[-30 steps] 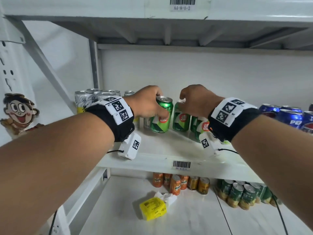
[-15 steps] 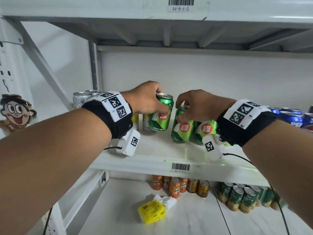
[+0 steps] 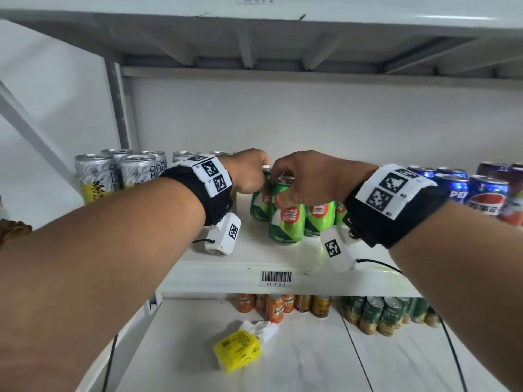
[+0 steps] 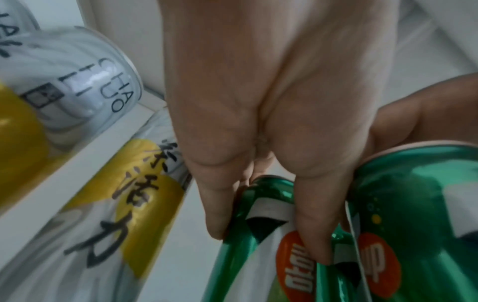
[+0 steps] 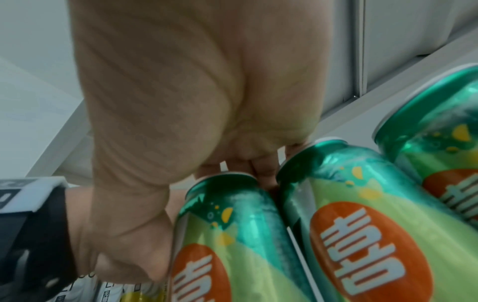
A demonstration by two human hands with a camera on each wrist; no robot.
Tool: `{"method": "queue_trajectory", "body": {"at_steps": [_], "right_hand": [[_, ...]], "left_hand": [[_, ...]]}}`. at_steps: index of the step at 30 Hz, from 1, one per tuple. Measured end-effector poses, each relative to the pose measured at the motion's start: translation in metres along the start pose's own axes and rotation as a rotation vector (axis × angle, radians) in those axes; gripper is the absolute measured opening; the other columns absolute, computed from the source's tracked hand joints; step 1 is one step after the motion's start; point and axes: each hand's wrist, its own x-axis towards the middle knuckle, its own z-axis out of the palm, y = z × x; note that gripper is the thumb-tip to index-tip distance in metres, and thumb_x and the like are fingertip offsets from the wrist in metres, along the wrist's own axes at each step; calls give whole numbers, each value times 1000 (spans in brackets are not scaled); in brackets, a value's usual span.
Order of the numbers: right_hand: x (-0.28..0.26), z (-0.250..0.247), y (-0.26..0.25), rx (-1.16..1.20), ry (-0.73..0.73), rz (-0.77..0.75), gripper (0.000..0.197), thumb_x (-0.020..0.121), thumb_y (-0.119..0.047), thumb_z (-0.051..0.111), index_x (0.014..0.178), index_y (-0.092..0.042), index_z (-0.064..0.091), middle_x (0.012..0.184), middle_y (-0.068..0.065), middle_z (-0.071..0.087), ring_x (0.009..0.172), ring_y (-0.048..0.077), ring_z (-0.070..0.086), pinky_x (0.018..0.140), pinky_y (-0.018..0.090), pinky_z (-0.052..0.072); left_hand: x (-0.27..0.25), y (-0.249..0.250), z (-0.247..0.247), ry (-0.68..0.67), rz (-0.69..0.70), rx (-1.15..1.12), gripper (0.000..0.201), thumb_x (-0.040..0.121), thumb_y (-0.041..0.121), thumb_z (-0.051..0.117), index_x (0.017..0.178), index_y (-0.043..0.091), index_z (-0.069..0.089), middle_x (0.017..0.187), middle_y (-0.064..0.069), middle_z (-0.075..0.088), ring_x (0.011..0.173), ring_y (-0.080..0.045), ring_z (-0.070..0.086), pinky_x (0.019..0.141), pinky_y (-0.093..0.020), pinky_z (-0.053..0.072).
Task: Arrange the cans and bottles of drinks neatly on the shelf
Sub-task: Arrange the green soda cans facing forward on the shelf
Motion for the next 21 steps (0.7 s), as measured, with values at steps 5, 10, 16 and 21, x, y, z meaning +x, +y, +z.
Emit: {"method": "queue_trajectory", "body": {"at_steps": [5, 10, 16, 21], "right_hand": [[-6, 2, -7, -61, 66, -15, 42, 78, -57, 77, 115, -41, 68, 109, -11, 63, 99, 19, 59, 82, 32, 39], [-22, 7, -22, 41, 193, -101, 37, 82, -42, 80, 114, -29, 68, 99, -5, 61, 93, 20, 62, 71, 28, 48], [-44, 17, -52, 306, 382, -34, 33, 78, -37, 82, 106, -28, 69, 99, -8, 67, 88, 10, 63, 69, 21, 47], [-69, 27, -50, 462, 445, 47, 40, 78, -37, 86, 111, -25, 69, 99, -10, 70, 87, 3, 66, 73, 17, 53]], "left_hand": [[-21, 0, -16, 39, -18, 19, 77, 78, 27, 95, 144, 16, 57, 136, -2, 64, 124, -25, 64, 101, -36, 55], [-75, -2, -42, -55, 115, -66, 63, 71, 25, 96, 127, 24, 66, 121, 9, 69, 112, -19, 69, 89, -33, 60], [-120, 7, -28, -138, 223, -331, 59, 67, 23, 101, 117, 25, 71, 106, 8, 81, 100, -8, 77, 85, -27, 59], [-134, 14, -8, -60, 233, -519, 59, 59, 18, 101, 111, 15, 74, 106, -4, 82, 104, -23, 78, 99, -48, 63]]}}
